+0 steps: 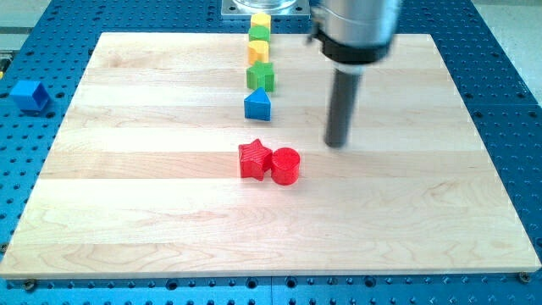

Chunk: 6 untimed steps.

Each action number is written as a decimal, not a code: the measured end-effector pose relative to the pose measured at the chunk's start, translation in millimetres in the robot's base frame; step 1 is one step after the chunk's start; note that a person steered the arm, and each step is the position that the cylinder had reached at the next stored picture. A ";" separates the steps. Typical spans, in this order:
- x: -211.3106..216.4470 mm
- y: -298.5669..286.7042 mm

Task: Move the red circle in between the red star and the blue triangle

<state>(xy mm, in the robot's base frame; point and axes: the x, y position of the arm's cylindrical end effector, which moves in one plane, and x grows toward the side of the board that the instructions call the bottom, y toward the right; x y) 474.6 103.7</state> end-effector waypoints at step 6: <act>-71.4 -19.5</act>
<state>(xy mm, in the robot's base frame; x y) 403.2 84.2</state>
